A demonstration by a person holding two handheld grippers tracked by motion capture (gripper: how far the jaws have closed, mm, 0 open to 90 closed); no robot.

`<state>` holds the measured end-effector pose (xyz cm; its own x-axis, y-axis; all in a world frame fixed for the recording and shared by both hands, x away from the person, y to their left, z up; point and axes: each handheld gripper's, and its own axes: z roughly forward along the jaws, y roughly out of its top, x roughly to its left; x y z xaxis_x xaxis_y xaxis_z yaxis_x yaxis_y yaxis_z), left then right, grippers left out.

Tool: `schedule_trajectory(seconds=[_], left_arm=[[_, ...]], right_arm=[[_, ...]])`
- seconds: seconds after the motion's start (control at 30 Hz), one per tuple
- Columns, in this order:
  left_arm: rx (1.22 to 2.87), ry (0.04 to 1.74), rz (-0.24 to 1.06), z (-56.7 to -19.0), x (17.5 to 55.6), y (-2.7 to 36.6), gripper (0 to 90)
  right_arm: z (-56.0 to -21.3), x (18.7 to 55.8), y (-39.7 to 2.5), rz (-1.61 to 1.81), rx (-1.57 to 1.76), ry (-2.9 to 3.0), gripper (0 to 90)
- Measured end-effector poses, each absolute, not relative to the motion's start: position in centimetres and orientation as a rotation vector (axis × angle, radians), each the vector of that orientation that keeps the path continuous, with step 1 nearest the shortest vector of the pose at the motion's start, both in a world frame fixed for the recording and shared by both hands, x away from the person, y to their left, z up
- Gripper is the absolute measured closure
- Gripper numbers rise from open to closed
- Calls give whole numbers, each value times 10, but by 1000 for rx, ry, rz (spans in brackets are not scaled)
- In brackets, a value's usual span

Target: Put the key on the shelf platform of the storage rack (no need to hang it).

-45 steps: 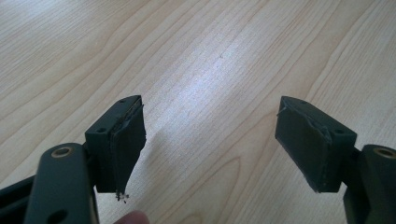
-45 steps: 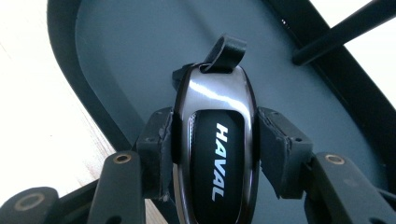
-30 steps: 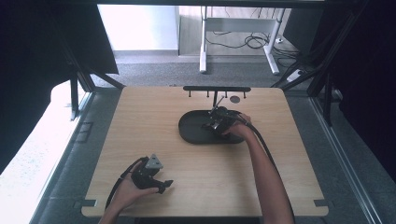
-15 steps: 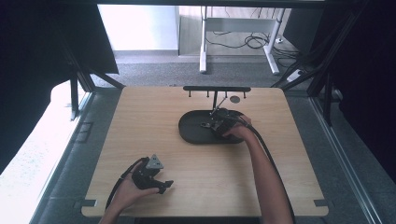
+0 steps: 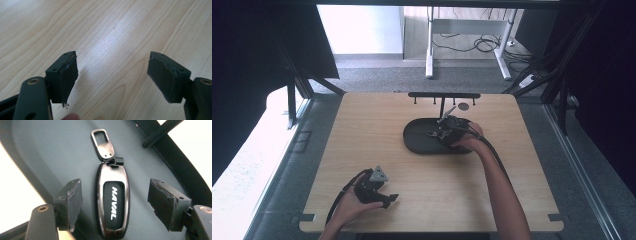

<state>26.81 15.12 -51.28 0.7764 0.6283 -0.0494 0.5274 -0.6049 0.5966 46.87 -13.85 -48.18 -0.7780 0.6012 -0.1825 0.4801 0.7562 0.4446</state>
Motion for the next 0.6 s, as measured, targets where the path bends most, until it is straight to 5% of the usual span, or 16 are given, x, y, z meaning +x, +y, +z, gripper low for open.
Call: schedule_trajectory(seconds=[0.6], left_arm=[[2364, 857, 221, -514, 267, 148, 246]], right_arm=[[-466, 374, -184, 875, 862, 2537, 302]])
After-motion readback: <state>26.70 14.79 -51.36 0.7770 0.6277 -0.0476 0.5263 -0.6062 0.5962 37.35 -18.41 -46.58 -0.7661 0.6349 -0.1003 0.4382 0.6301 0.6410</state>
